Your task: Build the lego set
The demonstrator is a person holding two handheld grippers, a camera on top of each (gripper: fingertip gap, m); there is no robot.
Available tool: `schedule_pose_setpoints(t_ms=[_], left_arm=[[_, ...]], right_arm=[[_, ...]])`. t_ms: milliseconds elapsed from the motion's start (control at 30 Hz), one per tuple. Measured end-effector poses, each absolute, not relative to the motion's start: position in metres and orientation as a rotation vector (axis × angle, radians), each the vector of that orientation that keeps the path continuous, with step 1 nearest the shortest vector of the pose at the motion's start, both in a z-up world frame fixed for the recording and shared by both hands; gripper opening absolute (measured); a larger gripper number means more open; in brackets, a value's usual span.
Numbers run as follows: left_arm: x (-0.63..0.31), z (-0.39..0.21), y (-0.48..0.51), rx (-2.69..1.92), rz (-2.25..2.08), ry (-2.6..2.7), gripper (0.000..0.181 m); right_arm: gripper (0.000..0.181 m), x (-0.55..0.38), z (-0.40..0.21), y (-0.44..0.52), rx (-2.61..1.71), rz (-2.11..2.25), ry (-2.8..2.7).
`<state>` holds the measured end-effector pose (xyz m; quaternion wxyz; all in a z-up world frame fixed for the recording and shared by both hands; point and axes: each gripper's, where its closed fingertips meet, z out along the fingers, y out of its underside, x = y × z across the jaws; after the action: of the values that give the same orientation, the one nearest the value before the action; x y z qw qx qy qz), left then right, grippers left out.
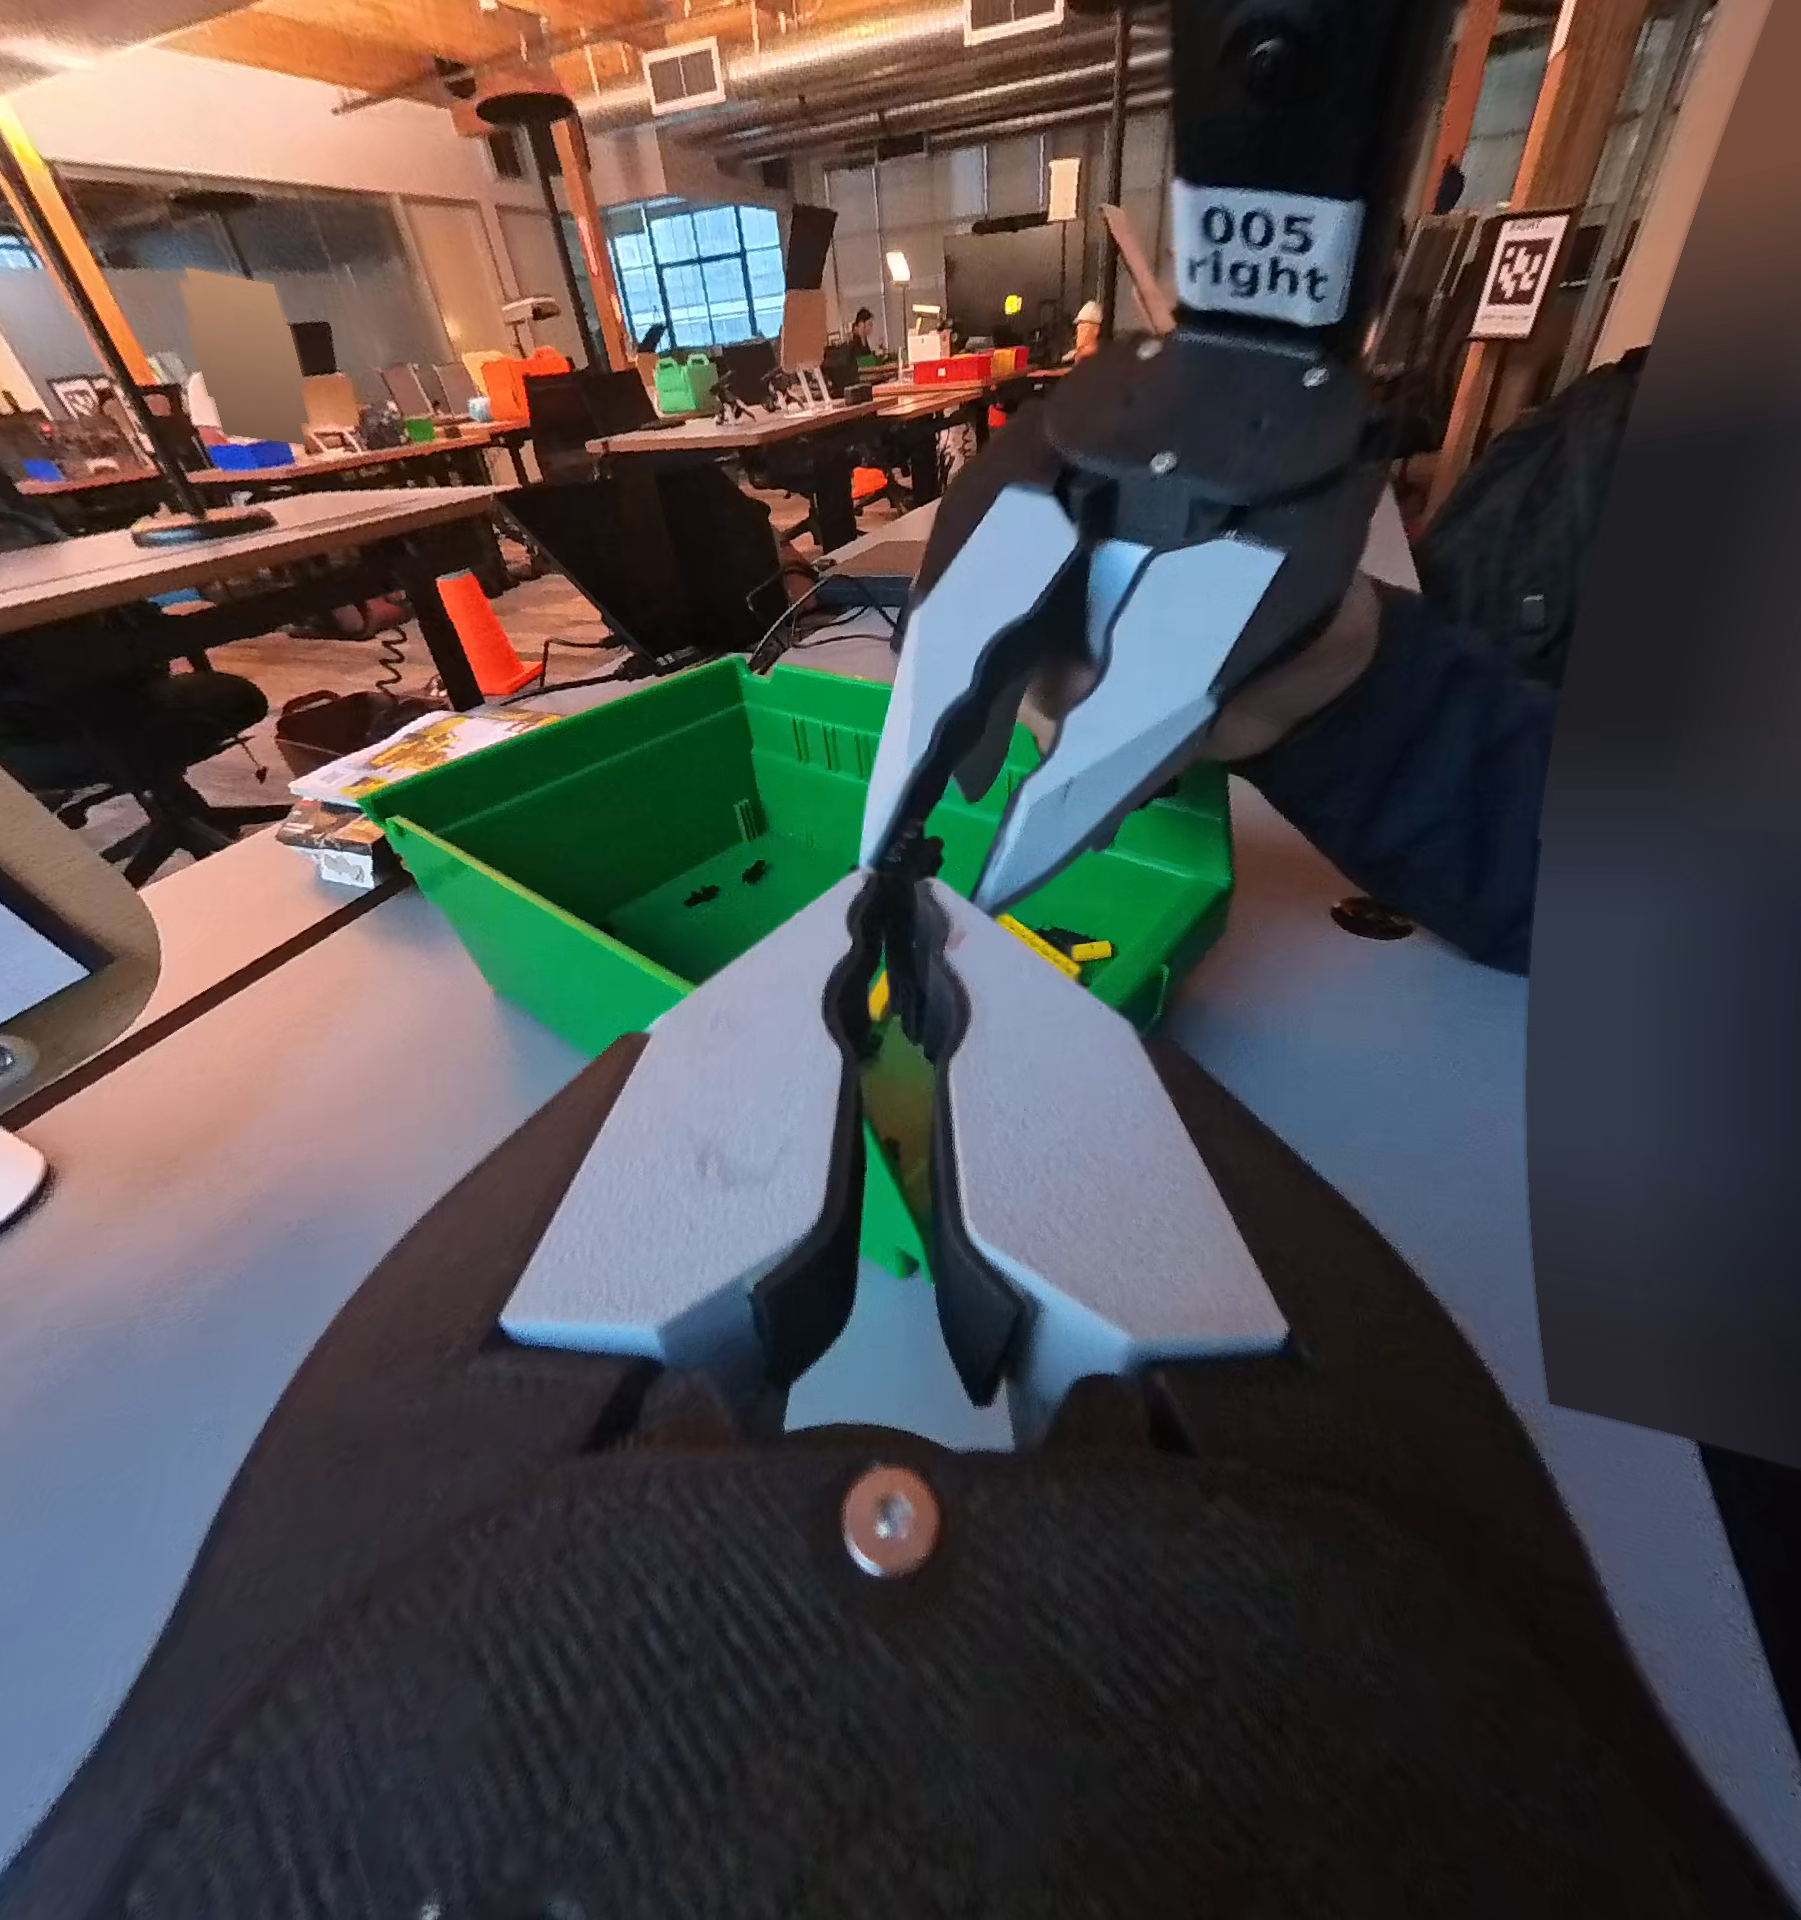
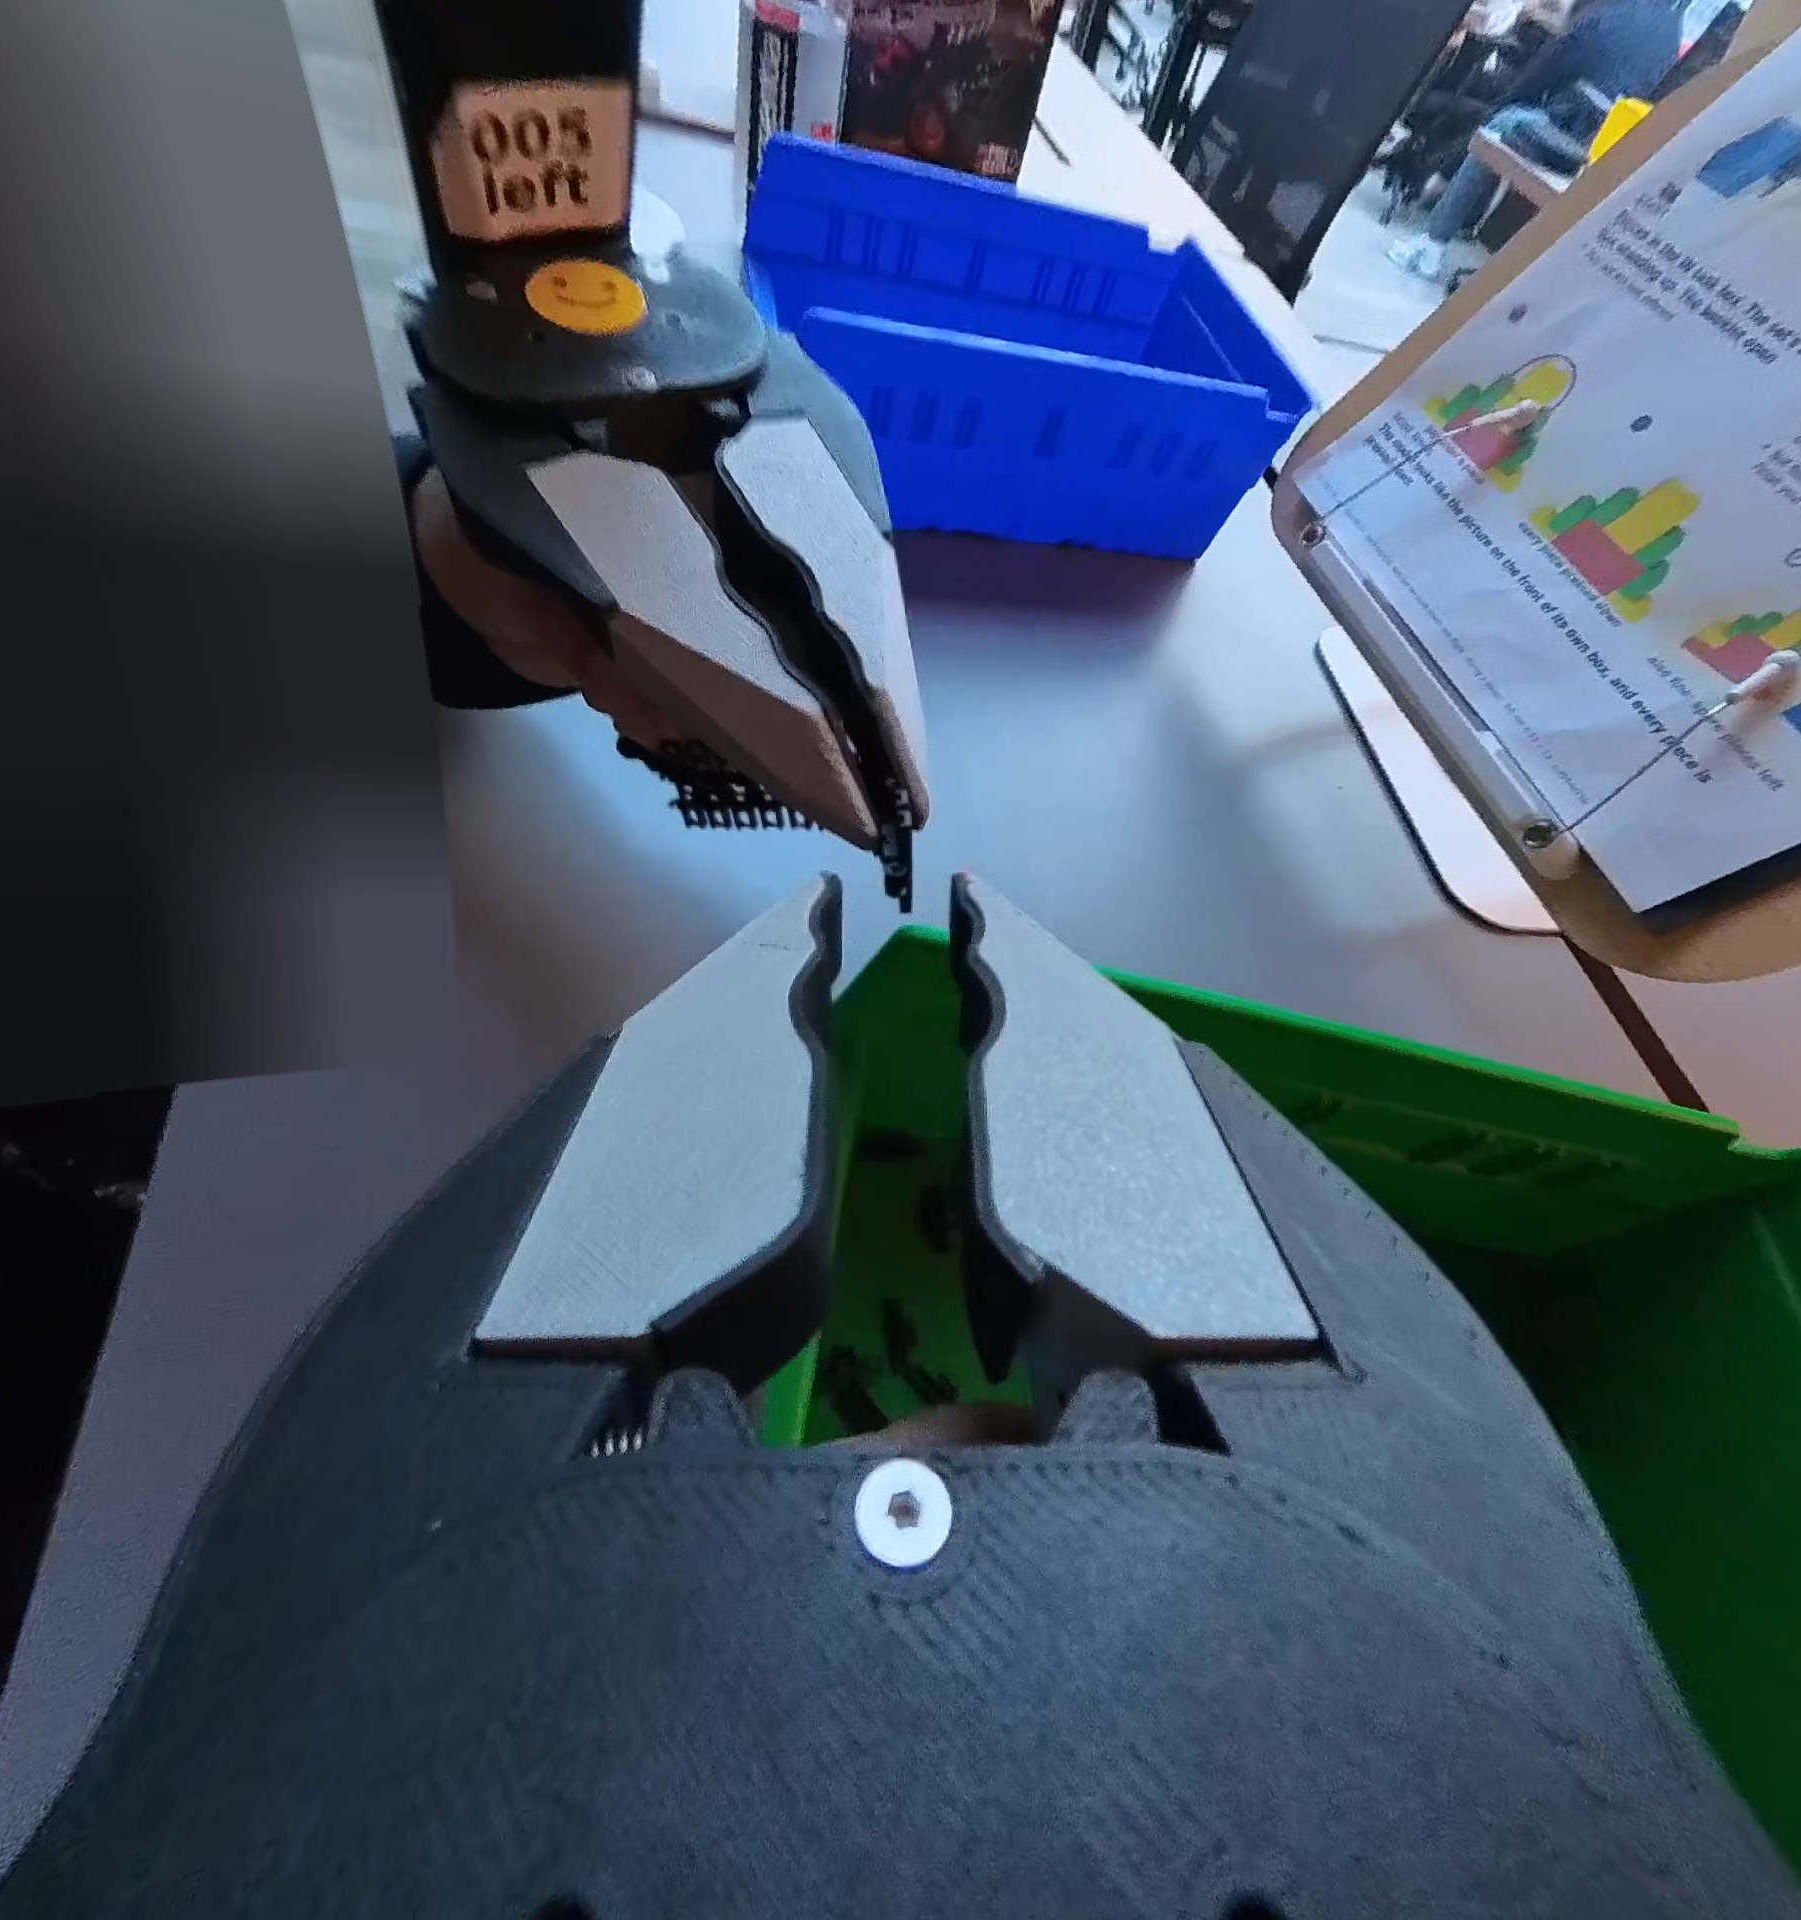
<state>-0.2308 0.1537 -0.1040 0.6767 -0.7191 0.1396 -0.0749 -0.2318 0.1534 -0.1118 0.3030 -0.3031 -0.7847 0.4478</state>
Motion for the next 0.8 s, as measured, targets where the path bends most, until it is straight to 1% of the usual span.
schedule_pose_setpoints(t_ms=[133,233,567,800], left_arm=[[-0.230,-0.105,0.154,-1.624,-0.173,0.311,0.002],[-0.230,-0.107,0.155,-1.635,-0.153,0.319,0.002],[-0.236,-0.109,0.160,-1.640,-0.075,0.295,0.002],[-0.240,-0.112,0.161,-1.653,-0.063,0.283,0.002]], right_arm=[[0.014,-0.232,-0.098,0.152,-0.800,1.259,-2.020],[0.000,-0.235,-0.103,0.152,-0.818,1.244,-2.028],[0.000,-0.244,-0.104,0.160,-1.066,1.387,-1.990],[0.000,-0.249,-0.108,0.164,-1.149,1.336,-1.957]])
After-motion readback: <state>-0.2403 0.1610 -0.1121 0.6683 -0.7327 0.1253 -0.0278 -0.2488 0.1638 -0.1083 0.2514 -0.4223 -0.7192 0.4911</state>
